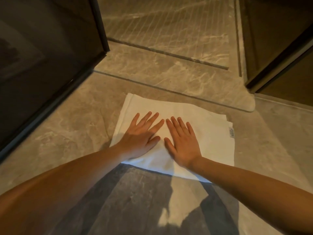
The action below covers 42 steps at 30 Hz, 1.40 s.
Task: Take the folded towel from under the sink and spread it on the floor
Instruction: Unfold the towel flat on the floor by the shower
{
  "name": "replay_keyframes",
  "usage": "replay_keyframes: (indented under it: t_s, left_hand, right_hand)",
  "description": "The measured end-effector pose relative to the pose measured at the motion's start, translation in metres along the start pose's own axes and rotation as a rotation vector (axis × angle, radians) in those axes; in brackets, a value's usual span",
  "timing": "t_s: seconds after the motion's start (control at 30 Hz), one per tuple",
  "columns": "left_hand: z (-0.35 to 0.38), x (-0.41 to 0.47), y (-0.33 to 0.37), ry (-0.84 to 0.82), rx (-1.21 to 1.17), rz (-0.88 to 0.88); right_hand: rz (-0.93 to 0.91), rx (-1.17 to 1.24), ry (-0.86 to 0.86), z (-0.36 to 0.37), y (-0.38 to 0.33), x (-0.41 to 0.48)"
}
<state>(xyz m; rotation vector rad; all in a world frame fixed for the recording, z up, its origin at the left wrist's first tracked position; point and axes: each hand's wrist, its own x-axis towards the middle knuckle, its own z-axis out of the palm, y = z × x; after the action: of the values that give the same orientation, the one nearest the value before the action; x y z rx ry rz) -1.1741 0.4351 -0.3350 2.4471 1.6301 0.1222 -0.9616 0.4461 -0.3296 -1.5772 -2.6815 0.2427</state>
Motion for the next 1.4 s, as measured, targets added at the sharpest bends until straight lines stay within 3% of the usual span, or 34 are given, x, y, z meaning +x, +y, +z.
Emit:
replay_keyframes:
  t_s: [0.1,0.27,0.37,0.43,0.53,0.6,0.67,0.8,1.0,1.27,1.4]
  left_hand:
    - [-0.002,-0.008,0.009,-0.014,-0.016,-0.090]
    - [0.000,-0.052,0.065,-0.149,-0.126,-0.437]
    - [-0.010,-0.061,0.082,-0.270,-0.132,-0.511]
    - [-0.024,-0.050,0.072,-0.188,-0.095,-0.478]
    - [-0.039,-0.029,0.034,-0.016,-0.036,-0.253]
    - [-0.038,-0.021,0.006,-0.057,0.090,-0.012]
    - [-0.029,-0.023,-0.012,-0.106,0.122,0.104]
    - [-0.006,-0.036,-0.015,-0.017,-0.040,0.106]
    - [-0.005,-0.052,-0.021,0.023,0.000,-0.025]
    - [-0.003,-0.109,-0.028,0.010,0.026,-0.412]
    - [-0.007,-0.131,-0.035,0.016,-0.010,-0.496]
  right_hand:
    - [-0.090,-0.009,-0.034,-0.002,0.005,0.006]
    - [-0.587,-0.104,-0.204,-0.022,0.033,0.040]
    - [-0.719,-0.205,-0.263,-0.039,0.029,0.055]
    - [-0.591,-0.109,-0.172,-0.040,0.016,0.043]
    - [-0.036,0.106,0.010,-0.030,-0.007,0.009]
    - [0.209,0.077,-0.064,-0.022,-0.016,-0.007]
    - [0.261,0.030,-0.126,-0.015,-0.019,-0.014]
    - [0.241,-0.034,-0.138,-0.002,-0.023,-0.015]
    - [0.118,-0.051,-0.150,0.000,-0.027,0.002]
    - [-0.226,-0.074,-0.196,-0.003,-0.064,0.053]
    - [-0.327,-0.099,-0.210,-0.004,-0.087,0.069]
